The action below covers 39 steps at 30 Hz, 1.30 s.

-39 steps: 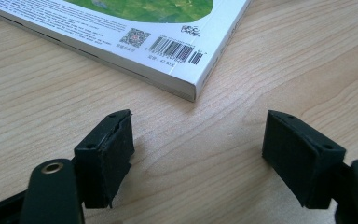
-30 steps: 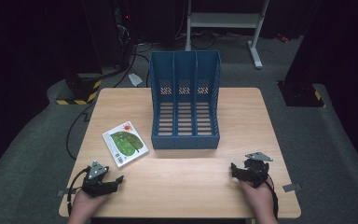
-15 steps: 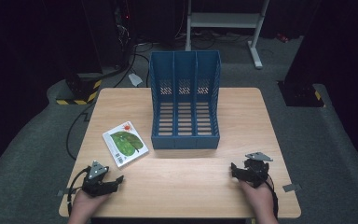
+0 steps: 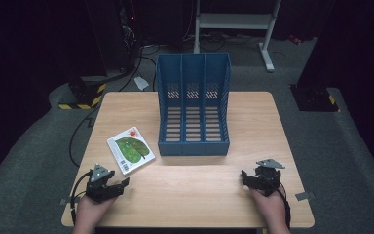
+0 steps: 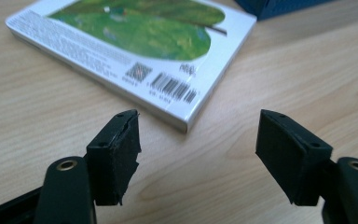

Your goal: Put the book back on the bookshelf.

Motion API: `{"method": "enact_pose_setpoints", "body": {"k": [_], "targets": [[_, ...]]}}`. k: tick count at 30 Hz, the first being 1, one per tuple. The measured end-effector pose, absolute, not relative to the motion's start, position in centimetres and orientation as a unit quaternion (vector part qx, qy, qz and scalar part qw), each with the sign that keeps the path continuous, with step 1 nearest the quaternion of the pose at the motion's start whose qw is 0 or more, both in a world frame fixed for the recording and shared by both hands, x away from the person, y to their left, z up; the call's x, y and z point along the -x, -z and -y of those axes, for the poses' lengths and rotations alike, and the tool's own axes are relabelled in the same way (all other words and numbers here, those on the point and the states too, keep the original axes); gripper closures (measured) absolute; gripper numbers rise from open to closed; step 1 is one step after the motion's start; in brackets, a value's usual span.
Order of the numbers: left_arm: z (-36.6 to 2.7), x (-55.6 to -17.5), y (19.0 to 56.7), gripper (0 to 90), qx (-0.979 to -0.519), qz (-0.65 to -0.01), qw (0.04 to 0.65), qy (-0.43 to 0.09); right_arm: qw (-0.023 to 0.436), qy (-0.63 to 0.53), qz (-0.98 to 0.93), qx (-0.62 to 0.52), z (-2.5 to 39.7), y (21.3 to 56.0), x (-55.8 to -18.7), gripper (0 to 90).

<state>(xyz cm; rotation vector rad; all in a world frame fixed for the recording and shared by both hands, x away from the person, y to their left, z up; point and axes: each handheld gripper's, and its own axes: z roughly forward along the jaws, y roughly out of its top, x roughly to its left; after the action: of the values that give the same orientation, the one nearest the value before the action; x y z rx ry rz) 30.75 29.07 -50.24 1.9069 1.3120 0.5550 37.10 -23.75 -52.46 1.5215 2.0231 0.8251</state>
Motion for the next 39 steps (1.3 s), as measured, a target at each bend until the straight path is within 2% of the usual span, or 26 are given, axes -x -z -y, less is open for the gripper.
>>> {"method": "enact_pose_setpoints", "body": {"k": [3, 10, 12, 19, 26, 34, 39], "targets": [[-27.7, -30.8, 49.1, 28.5, -0.741, -0.503, 0.376, -0.239, 0.237, -0.301, -0.738, -0.555, 23.8, 52.5, -37.1, 12.2], [-25.8, -32.3, 47.9, 27.0, -0.744, -0.495, 0.373, -0.249, 0.237, -0.302, -0.739, -0.554, 23.7, 52.5, -37.1, 12.9], [-25.6, -33.4, 47.2, 27.0, -0.750, -0.496, 0.352, -0.259, 0.237, -0.303, -0.739, -0.553, 23.7, 52.5, -37.2, 12.9], [-25.9, -37.5, 45.8, 27.1, -0.738, -0.526, 0.336, -0.255, 0.237, -0.303, -0.740, -0.551, 23.8, 52.5, -37.2, 13.3], [-25.9, -42.1, 46.9, 26.2, -0.750, -0.538, 0.280, -0.262, 0.234, -0.305, -0.741, -0.550, 23.7, 52.5, -37.2, 13.4], [-27.0, -46.0, 49.0, 30.8, -0.708, -0.588, 0.312, -0.237, 0.234, -0.305, -0.742, -0.549, 23.7, 52.5, -37.2, 13.5], [-27.7, -48.3, 49.7, 28.1, -0.708, -0.597, 0.287, -0.247, 0.233, -0.305, -0.742, -0.550, 23.7, 52.4, -37.1, 13.7]]}}
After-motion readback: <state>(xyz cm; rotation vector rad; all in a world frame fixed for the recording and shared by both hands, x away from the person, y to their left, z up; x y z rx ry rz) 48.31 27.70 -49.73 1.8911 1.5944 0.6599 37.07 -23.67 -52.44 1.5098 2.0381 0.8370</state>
